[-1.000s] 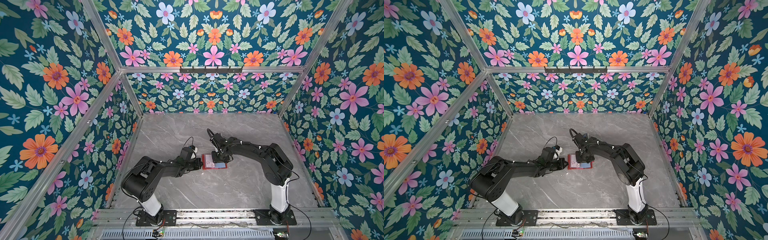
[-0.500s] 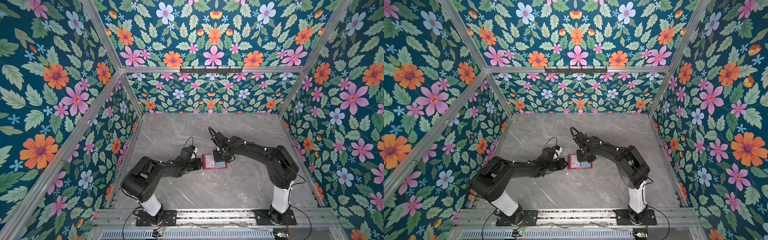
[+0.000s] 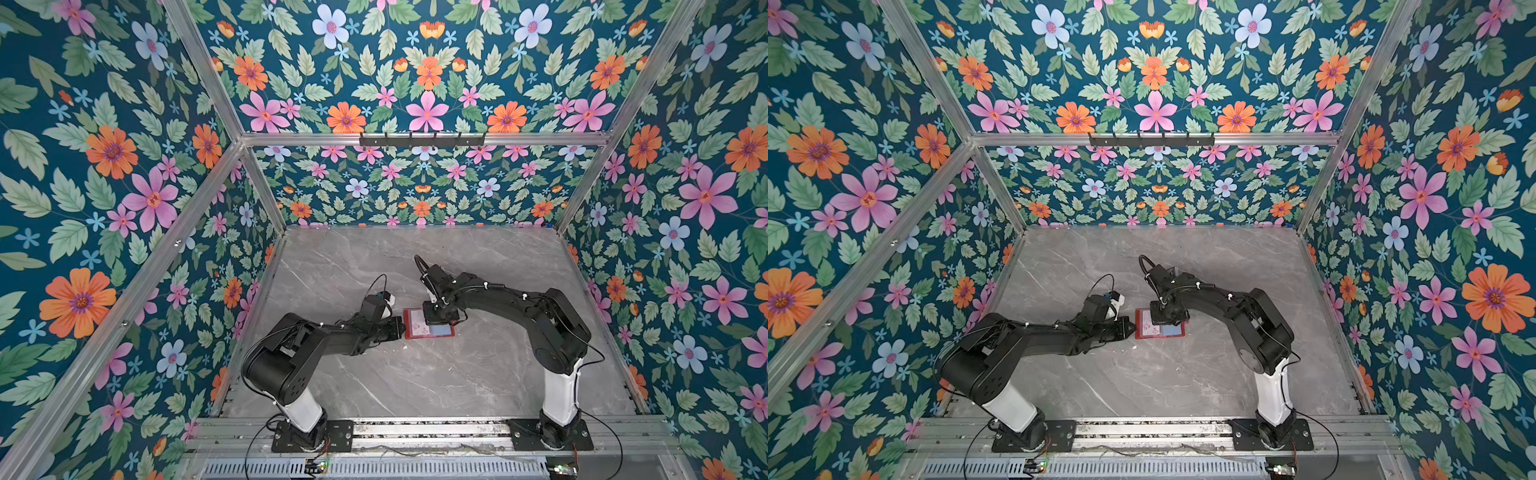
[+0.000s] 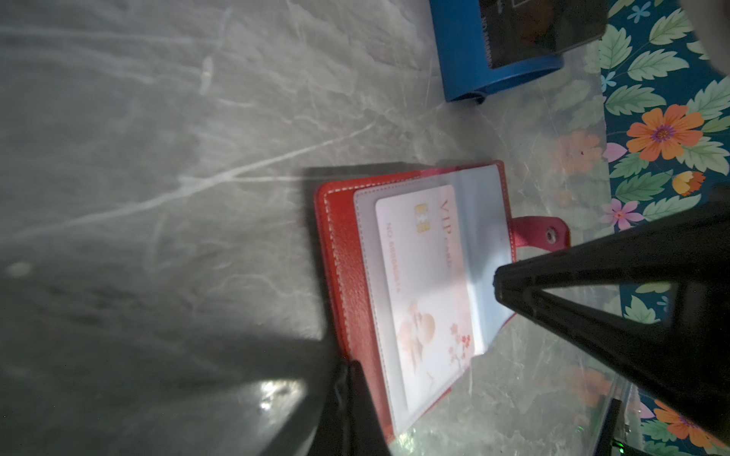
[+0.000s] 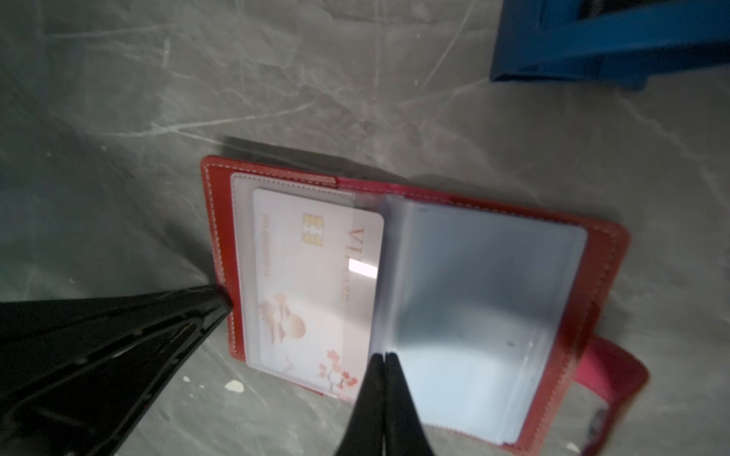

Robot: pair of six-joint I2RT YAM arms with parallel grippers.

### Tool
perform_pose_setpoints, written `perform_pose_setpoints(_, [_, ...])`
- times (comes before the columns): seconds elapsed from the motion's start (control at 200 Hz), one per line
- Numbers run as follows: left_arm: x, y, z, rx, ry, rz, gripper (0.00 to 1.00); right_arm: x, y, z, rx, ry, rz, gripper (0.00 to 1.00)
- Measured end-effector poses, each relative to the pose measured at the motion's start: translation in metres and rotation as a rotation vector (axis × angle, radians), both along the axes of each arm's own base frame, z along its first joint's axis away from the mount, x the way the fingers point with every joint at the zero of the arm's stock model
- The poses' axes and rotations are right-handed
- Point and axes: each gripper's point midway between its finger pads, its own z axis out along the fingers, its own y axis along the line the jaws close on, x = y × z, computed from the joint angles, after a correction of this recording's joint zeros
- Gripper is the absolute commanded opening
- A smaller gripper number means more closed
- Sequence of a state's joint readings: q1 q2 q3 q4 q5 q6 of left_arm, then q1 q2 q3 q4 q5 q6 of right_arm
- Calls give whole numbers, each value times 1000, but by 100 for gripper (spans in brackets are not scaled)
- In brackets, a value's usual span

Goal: Insert credit cards into a card holder
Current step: Insert the credit card into the card slot.

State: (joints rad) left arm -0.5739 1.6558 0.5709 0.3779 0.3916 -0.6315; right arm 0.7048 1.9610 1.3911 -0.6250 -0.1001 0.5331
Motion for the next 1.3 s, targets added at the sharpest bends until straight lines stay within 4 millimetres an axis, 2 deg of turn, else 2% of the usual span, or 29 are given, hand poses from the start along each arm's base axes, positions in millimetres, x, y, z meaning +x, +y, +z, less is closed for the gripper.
perform_pose_setpoints(0.33, [0, 0, 0, 1, -2, -2, 0, 5, 2, -12, -32, 16, -13, 6])
perform_pose_setpoints(0.68, [2, -2, 0, 1, -2, -6, 0, 2, 10, -17, -1, 38, 2, 16])
perform_pose_setpoints(0.97, [3, 0, 1, 19, 3, -1, 0, -3, 7, -7, 25, 16, 5, 20])
perform_pose_setpoints(1.16, [7, 13, 8, 115, -6, 37, 14, -5, -9, 8, 39, -33, -35, 19])
perform_pose_setpoints(1.245, [11, 14, 16, 148, -33, 36, 19, -5, -24, 9, 39, -38, -72, 19])
perform_pose_setpoints(1.295, [12, 11, 21, 158, -44, 30, 25, -4, -30, 8, 40, -42, -88, 18])
